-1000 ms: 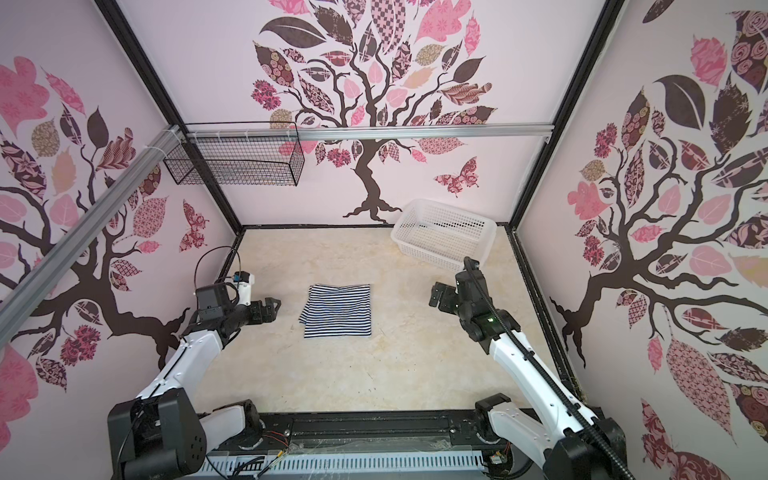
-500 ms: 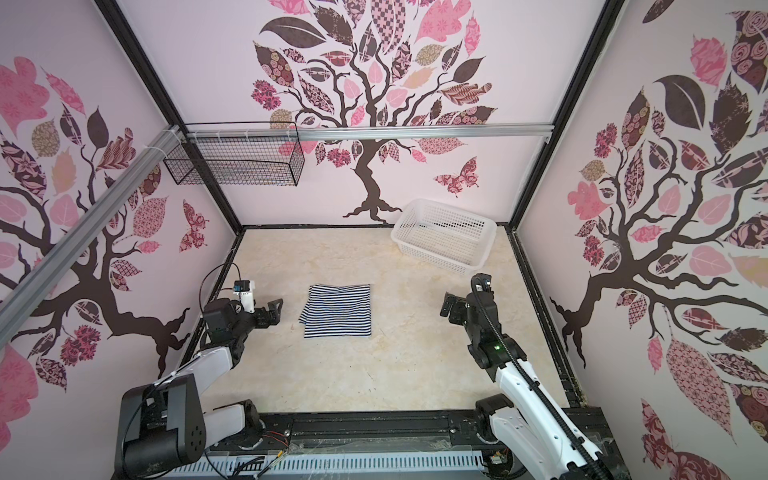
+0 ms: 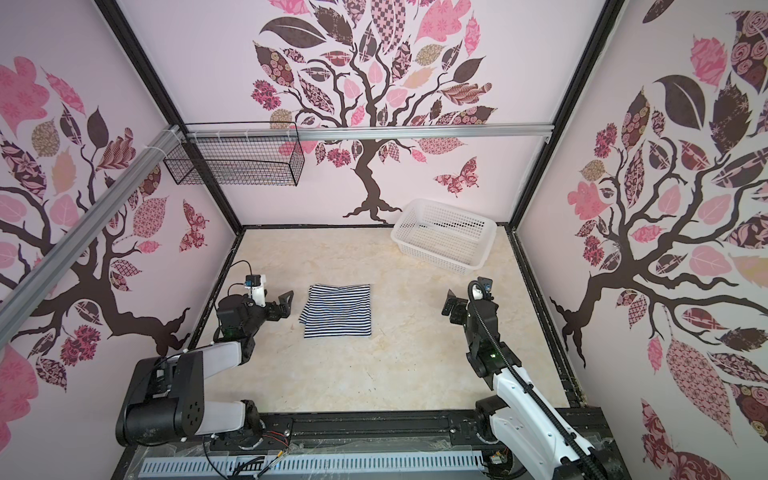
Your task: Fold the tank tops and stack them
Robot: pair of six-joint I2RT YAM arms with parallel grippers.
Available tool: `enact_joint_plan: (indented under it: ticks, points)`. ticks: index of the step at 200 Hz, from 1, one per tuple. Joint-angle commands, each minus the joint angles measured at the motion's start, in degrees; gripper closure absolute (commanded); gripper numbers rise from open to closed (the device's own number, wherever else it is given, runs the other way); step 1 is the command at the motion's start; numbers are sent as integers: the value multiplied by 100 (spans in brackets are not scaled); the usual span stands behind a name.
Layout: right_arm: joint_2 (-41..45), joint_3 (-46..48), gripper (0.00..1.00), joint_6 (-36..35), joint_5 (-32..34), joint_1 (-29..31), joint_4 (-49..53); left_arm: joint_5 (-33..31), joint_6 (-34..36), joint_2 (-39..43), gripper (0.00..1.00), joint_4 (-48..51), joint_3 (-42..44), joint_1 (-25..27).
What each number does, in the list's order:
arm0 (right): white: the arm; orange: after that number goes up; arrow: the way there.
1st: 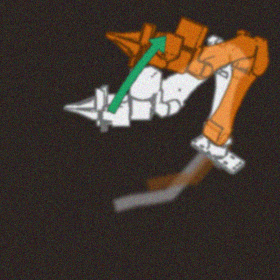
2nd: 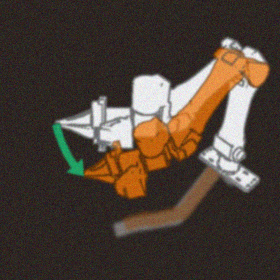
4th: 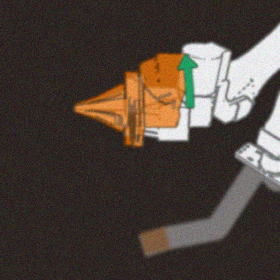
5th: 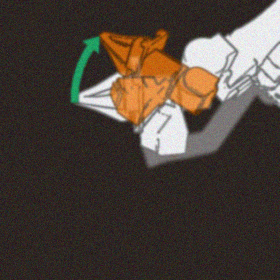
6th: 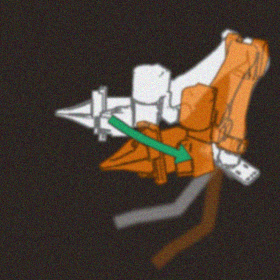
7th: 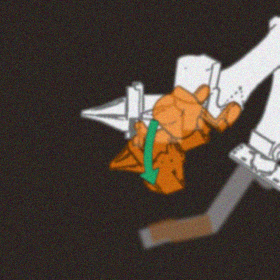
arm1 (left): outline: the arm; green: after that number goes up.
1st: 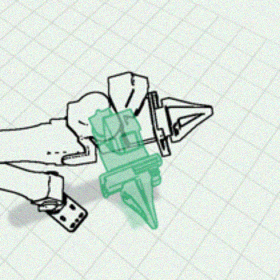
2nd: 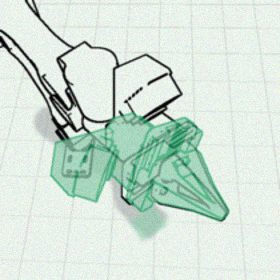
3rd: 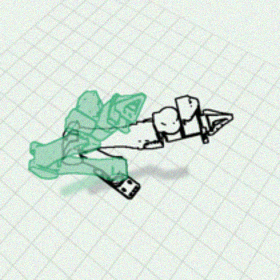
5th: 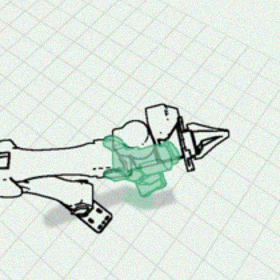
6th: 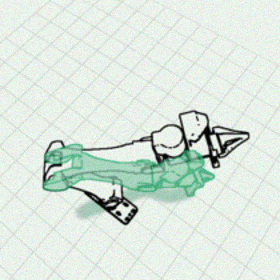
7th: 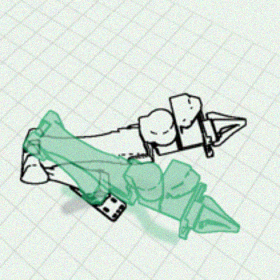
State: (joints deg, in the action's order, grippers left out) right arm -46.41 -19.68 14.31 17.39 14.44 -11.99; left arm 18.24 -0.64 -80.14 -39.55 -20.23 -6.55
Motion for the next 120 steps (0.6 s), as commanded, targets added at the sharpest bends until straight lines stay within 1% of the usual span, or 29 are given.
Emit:
enact_joint_plan:
  ticks: [1, 14, 30, 43, 59, 68, 78, 83, 94, 109, 120]
  points:
    - [-187, 73, 0, -269, 371, -24, -796, -345, 129, -441, 3, -921, -14, 79]
    - [-356, 111, 0, -397, 421, -20, -966, -442, 14, -659, 3, -1357, 21, 75]
    - [-533, 197, 0, -521, 432, -20, -1216, -484, 123, -500, 3, -804, -100, 83]
    - [-682, 339, 0, -645, 421, -22, -1634, -469, 81, -605, 3, -1138, -24, 82]
    - [-913, 559, 0, -863, 443, -28, -2217, -627, 27, -611, 3, -1076, -15, 83]
    - [-1087, 660, 0, -946, 524, -29, -2528, -722, -12, -836, 3, -1346, 57, 83]
    - [-1315, 726, 0, -1050, 574, -37, -2811, -746, -156, -1131, 3, -2093, 149, 83]
    - [-1443, 741, 0, -1117, 565, -46, -2934, -731, -109, -1054, 3, -1960, 112, 83]
    - [-1720, 740, 0, -1199, 581, -51, -3161, -749, 21, -825, 3, -1239, 13, 90]
    - [-2052, 742, 0, -1272, 572, -79, -3439, -728, -88, -1040, 3, -1795, 80, 92]
    - [-2313, 742, 0, -1357, 573, -114, -3722, -708, -29, -937, 3, -1558, 51, 92]
